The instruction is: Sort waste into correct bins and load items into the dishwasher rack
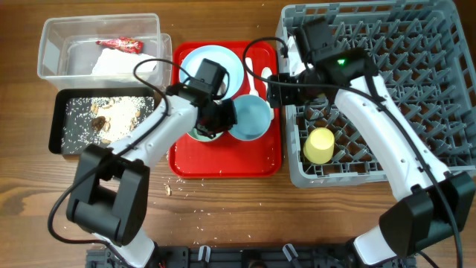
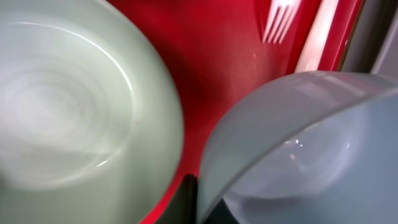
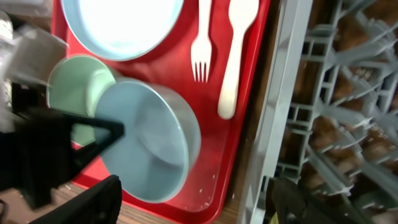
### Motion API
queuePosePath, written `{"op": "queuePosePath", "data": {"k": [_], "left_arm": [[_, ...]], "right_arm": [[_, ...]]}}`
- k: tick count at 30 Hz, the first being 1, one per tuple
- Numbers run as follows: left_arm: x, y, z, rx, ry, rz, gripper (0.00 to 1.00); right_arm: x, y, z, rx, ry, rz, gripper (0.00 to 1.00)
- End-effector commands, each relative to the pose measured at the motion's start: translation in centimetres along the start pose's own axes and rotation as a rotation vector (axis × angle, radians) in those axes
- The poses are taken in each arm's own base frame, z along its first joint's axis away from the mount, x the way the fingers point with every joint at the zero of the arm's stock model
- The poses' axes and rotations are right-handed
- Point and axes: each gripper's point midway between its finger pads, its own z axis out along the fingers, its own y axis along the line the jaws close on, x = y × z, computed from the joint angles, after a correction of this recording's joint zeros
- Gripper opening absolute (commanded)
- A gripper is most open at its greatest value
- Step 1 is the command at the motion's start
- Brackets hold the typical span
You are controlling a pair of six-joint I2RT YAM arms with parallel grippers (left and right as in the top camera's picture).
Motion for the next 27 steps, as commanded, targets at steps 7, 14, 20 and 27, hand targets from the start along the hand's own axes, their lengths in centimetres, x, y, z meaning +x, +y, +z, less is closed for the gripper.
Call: {"op": "queuePosePath", "data": {"k": [7, 14, 20, 27], "left_arm": [[-1.4, -3.1, -7.2, 0.182, -0.127, 0.009, 0.04], [-1.6, -3.4, -7.7, 0.193, -0.143, 0.017, 0.04], [-1.8, -3.6, -7.8, 0.200, -0.151, 0.021, 0.18], [-2.5, -3.0, -8.1, 0.200, -0.169, 0.003, 0.77]], "right_arm": [[-0.1, 1.1, 1.7, -0.087, -0.017, 0.014, 0.61], [-0.4, 1.7, 1.7, -0.123, -0.024, 0.009, 0.38], [-0.6, 1.4, 1.7, -0.105, -0.031, 0.035, 0.04], [-3.0, -3.2, 0.1, 0.140, -0.145, 0.092, 0.04]]}}
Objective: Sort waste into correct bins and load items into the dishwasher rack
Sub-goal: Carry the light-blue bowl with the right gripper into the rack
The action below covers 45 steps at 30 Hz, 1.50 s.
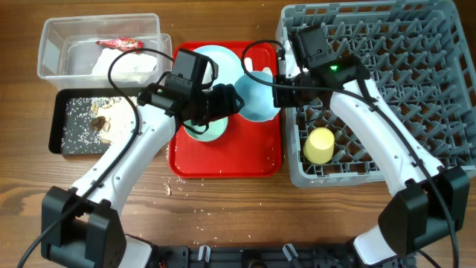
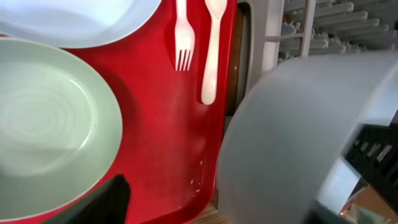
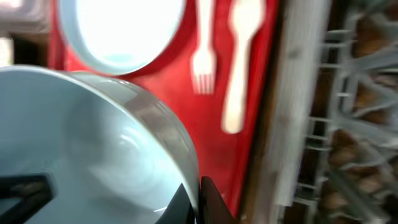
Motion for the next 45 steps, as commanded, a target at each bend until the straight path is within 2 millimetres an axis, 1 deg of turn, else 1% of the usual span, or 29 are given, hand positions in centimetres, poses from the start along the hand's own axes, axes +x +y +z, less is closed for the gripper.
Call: {"op": "queuePosePath", "data": {"k": [1, 3, 5, 6, 7, 8, 10, 11, 12, 13, 14, 15, 16, 17, 18, 19, 22, 23, 26, 28, 31, 32, 34, 35, 36, 37, 39, 43, 45], "left_arm": [[-1.5, 1.2, -0.8, -0.009, -0.038, -0.032, 0.78], [-2.2, 1.9, -1.4, 0.011, -0.043, -0.063, 0.79], [-2.9, 2.4, -2.1, 0.042, -0.044, -0.095, 0.80], [-3.3, 2.6, -2.5, 0.061, -0.047, -0.111, 0.80], [-3.9, 2.8, -3.1, 0.073, -0.060, -0.112, 0.80], [-4.5, 2.4, -4.1, 0.098, -0.076, -0.063, 0.80], [-5.6, 1.8, -6.2, 0.110, -0.128, 0.020, 0.80], [-6.3, 1.4, -7.6, 0.115, -0.167, 0.068, 0.80], [-7.2, 1.1, -9.5, 0.107, -0.232, 0.131, 0.83], [-7.9, 1.4, -10.7, 0.077, -0.284, 0.137, 0.85], [-8.7, 2.4, -12.0, 0.024, -0.343, 0.127, 0.87], [-9.1, 3.2, -12.8, -0.016, -0.379, 0.115, 0.89], [-9.6, 4.1, -13.8, -0.060, -0.419, 0.101, 0.89], [-10.2, 5.3, -14.9, -0.115, -0.465, 0.079, 0.94], [-10.7, 6.6, -15.8, -0.168, -0.501, 0.056, 0.99], [-11.1, 7.6, -16.4, -0.207, -0.524, 0.036, 1.00], [-11.8, 9.8, -17.6, -0.269, -0.565, -0.008, 1.00], [-11.9, 10.2, -17.9, -0.278, -0.572, -0.017, 1.00], [-12.0, 10.6, -18.2, -0.283, -0.577, -0.028, 1.00], [-12.0, 10.6, -18.1, -0.282, -0.577, -0.028, 1.00], [-12.0, 10.6, -18.1, -0.282, -0.577, -0.028, 1.00], [-12.0, 10.6, -18.1, -0.282, -0.577, -0.028, 1.00], [-12.0, 10.6, -18.1, -0.281, -0.577, -0.032, 1.00], [-12.0, 10.6, -18.1, -0.281, -0.577, -0.032, 1.00], [-12.0, 10.6, -18.1, -0.281, -0.577, -0.032, 1.00], [-12.0, 10.6, -18.1, -0.281, -0.577, -0.032, 1.00], [-12.0, 10.6, -18.1, -0.281, -0.577, -0.032, 1.00], [-12.0, 10.6, -18.1, -0.281, -0.577, -0.032, 1.00], [-12.0, 10.6, -18.1, -0.281, -0.577, -0.032, 1.00]], "right_arm": [[-3.9, -4.4, -3.0, 0.217, -0.158, 0.055, 0.04], [-5.9, -7.5, -5.2, 0.371, -0.256, 0.109, 0.04], [-7.8, -10.6, -8.0, 0.567, -0.382, 0.156, 0.04], [-8.8, -12.3, -9.9, 0.706, -0.460, 0.169, 0.04], [-9.4, -13.4, -11.6, 0.813, -0.514, 0.161, 0.04], [-10.3, -14.2, -13.3, 0.913, -0.564, 0.133, 0.04], [-12.1, -14.4, -15.4, 1.011, -0.630, 0.073, 0.04], [-13.2, -14.0, -15.9, 1.025, -0.646, 0.008, 0.05], [-14.7, -13.6, -16.1, 1.040, -0.677, -0.049, 0.04], [-15.9, -13.4, -15.8, 1.056, -0.692, -0.091, 0.04], [-16.8, -13.3, -15.1, 1.075, -0.689, -0.136, 0.05], [-17.4, -13.3, -14.3, 1.093, -0.676, -0.178, 0.04], [-18.0, -13.6, -13.1, 1.128, -0.647, -0.230, 0.05], [-18.4, -14.1, -11.8, 1.187, -0.608, -0.272, 0.05], [-18.6, -14.8, -10.5, 1.252, -0.570, -0.294, 0.05], [-18.7, -15.2, -9.2, 1.279, -0.537, -0.323, 0.05], [-18.6, -16.0, -4.7, 1.296, -0.449, -0.402, 0.05], [-18.5, -16.1, -3.9, 1.295, -0.436, -0.411, 0.05], [-18.2, -16.1, -1.6, 1.284, -0.401, -0.443, 0.06], [-18.1, -15.2, -0.5, 1.258, -0.399, -0.472, 0.08], [-18.1, -13.8, 0.0, 1.238, -0.410, -0.499, 0.11], [-17.9, -13.3, 0.3, 1.233, -0.405, -0.511, 0.13], [-17.3, -12.1, 1.4, 1.200, -0.371, -0.568, 0.30], [-16.7, -11.4, 2.3, 1.169, -0.333, -0.615, 0.41], [-16.1, -10.8, 3.2, 1.137, -0.299, -0.655, 0.47], [-15.6, -10.4, 3.9, 1.109, -0.278, -0.678, 0.50], [-15.1, -9.7, 4.6, 1.069, -0.287, -0.656, 0.53], [-14.8, -8.5, 4.8, 1.043, -0.322, -0.626, 0.53], [-14.9, -7.5, 4.4, 1.034, -0.339, -0.636, 0.57]]}}
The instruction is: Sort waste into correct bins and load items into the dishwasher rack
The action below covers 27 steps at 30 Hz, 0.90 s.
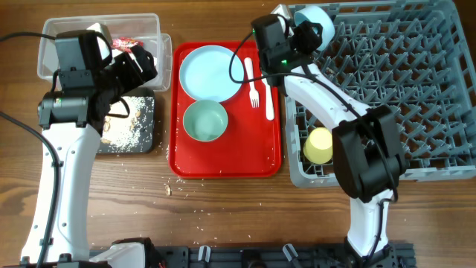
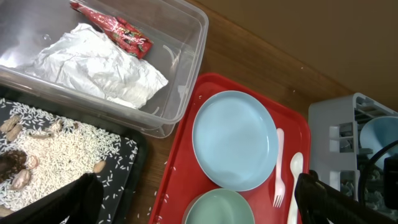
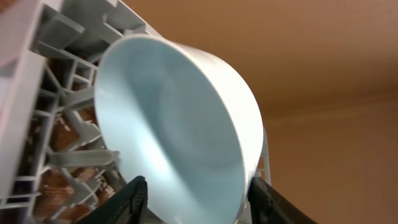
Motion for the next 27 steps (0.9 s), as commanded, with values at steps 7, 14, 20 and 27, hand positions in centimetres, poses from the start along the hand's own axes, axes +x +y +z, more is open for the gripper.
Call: {"op": "queuePosePath", "data": {"k": [7, 14, 20, 27], "left_arm": [[-0.7, 0.0, -0.4, -0.006, -0.024, 0.012, 1.00], [-0.7, 0.0, -0.5, -0.006, -0.025, 0.012, 1.00], [-0.7, 0.0, -0.5, -0.006, -0.025, 0.012, 1.00], [-0.7, 0.0, -0.5, -0.006, -0.025, 0.012, 1.00]], "right_arm": [[-3.8, 3.1, -4.6, -0.174, -0.163, 0.048, 0.70], [-9.0, 1.9, -14.9, -0.761, -0.452, 0.339, 0.73], [-3.6, 9.7, -21.5, -1.372, -0.019, 0.554, 0.59], [3.6, 21.0, -20.3, -1.454, 0.420, 0.508, 0.46]]}}
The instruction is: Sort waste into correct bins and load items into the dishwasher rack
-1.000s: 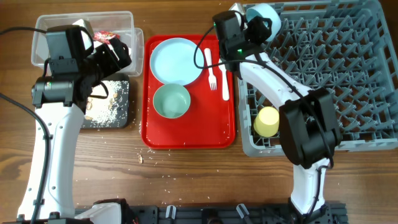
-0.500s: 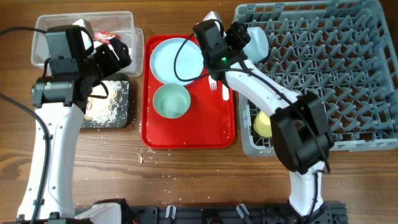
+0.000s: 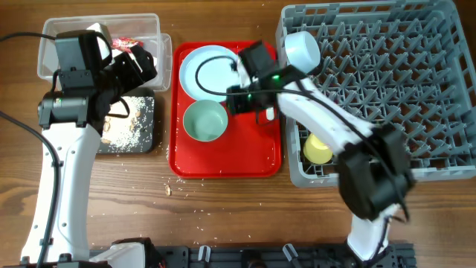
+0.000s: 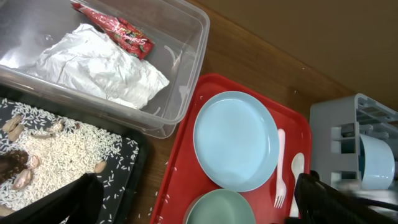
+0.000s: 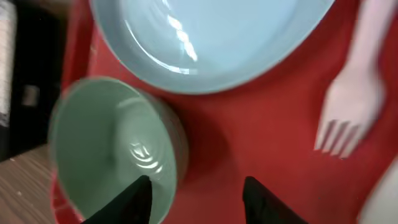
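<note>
On the red tray (image 3: 223,160) lie a light blue plate (image 3: 210,71), a green bowl (image 3: 205,121), a white fork (image 5: 348,118) and a spoon (image 4: 293,180). A light blue bowl (image 3: 301,48) stands on edge in the far left corner of the grey rack (image 3: 387,89). My right gripper (image 5: 198,186) hangs open low over the tray, its left finger above the green bowl's right rim, nothing held. The left gripper (image 3: 145,71) is open and empty, high over the bins.
A clear bin (image 3: 100,45) holds white paper and a red wrapper. A black tray (image 3: 100,123) of rice and scraps sits in front of it. A yellow cup (image 3: 320,147) lies in the rack's near left part. Rice grains dot the table near the tray.
My right gripper has left the rack's far left corner and now hangs open over the tray beside the green bowl. The blue bowl stays in the rack. The left arm has not moved.
First my left gripper held the blue bowl over the tray, the right one open nearby. Then both were at the bowl, the right on its rim. Later the left was back over the bins, open, and the bowl at the rack's corner, where it now stands alone.
</note>
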### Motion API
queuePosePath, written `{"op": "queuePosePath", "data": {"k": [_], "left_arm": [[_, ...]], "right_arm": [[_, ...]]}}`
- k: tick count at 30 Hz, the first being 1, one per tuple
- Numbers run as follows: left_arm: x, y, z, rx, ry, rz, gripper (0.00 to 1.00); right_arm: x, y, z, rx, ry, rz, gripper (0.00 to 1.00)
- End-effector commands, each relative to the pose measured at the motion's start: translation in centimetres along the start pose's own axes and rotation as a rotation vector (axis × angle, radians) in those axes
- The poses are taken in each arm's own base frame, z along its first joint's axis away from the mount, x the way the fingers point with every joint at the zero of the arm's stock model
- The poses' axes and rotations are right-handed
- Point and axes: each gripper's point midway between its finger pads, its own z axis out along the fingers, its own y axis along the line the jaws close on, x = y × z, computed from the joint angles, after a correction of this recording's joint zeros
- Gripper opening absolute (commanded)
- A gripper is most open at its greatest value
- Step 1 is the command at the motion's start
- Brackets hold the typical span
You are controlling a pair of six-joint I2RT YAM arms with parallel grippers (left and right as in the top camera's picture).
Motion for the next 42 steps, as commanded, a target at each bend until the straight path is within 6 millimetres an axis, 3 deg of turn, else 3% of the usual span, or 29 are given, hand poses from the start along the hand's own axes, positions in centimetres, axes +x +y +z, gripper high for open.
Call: {"op": "queuePosePath", "data": {"k": [1, 3, 6, 8, 10, 12, 14, 15, 16, 17, 18, 19, 21, 24, 28, 31, 38, 42], "left_arm": [[-0.7, 0.0, -0.5, -0.002, -0.023, 0.012, 1.00], [-0.7, 0.0, -0.5, -0.002, -0.023, 0.012, 1.00], [-0.7, 0.0, -0.5, -0.002, -0.023, 0.012, 1.00], [-0.7, 0.0, -0.5, -0.002, -0.023, 0.012, 1.00], [-0.7, 0.0, -0.5, -0.002, -0.023, 0.012, 1.00], [-0.7, 0.0, -0.5, -0.002, -0.023, 0.012, 1.00], [-0.7, 0.0, -0.5, -0.002, -0.023, 0.012, 1.00], [-0.7, 0.0, -0.5, -0.002, -0.023, 0.012, 1.00], [-0.7, 0.0, -0.4, -0.003, -0.023, 0.012, 1.00], [-0.7, 0.0, -0.5, -0.002, -0.023, 0.012, 1.00], [-0.7, 0.0, -0.5, -0.002, -0.023, 0.012, 1.00], [-0.7, 0.0, -0.5, -0.002, -0.023, 0.012, 1.00], [-0.7, 0.0, -0.5, -0.002, -0.023, 0.012, 1.00], [-0.7, 0.0, -0.5, -0.002, -0.023, 0.012, 1.00], [-0.7, 0.0, -0.5, -0.002, -0.023, 0.012, 1.00], [-0.7, 0.0, -0.5, -0.002, -0.023, 0.012, 1.00], [-0.7, 0.0, -0.5, -0.002, -0.023, 0.012, 1.00], [-0.7, 0.0, -0.5, -0.002, -0.023, 0.012, 1.00]], "right_arm": [[3.2, 0.8, 3.7, -0.093, 0.149, 0.105, 0.46], [3.4, 0.6, 4.1, -0.091, 0.160, 0.104, 0.45], [3.3, 0.5, 4.1, -0.092, 0.156, 0.100, 0.04], [2.6, 0.4, 3.3, -0.082, 0.136, 0.101, 0.04], [0.5, -0.4, 0.7, -0.035, 0.066, 0.105, 0.05], [-2.6, -2.3, -5.0, 0.064, -0.080, 0.120, 0.05], [-5.7, -6.2, -13.2, 0.238, -0.312, 0.210, 0.04], [-7.0, -9.4, -19.6, 0.427, -0.496, 0.249, 0.04], [-7.0, -11.8, -25.0, 0.639, -0.630, 0.258, 0.04], [-6.1, -14.5, -32.7, 1.023, -0.743, 0.202, 0.04], [-5.7, -15.4, -35.1, 1.202, -0.723, 0.144, 0.04], [-5.5, -16.3, -36.1, 1.351, -0.641, 0.060, 0.04], [-5.9, -16.8, -34.5, 1.389, -0.551, -0.014, 0.06], [-6.4, -18.5, -28.9, 1.428, -0.320, -0.168, 0.07], [-3.7, -21.6, -20.5, 1.449, 0.008, -0.275, 0.04], [-3.1, -20.3, -19.6, 1.434, 0.008, -0.286, 0.04], [0.1, -17.6, -14.3, 1.126, 0.129, -0.304, 0.05], [2.4, -12.7, -11.2, 0.969, 0.199, -0.411, 0.33]]}}
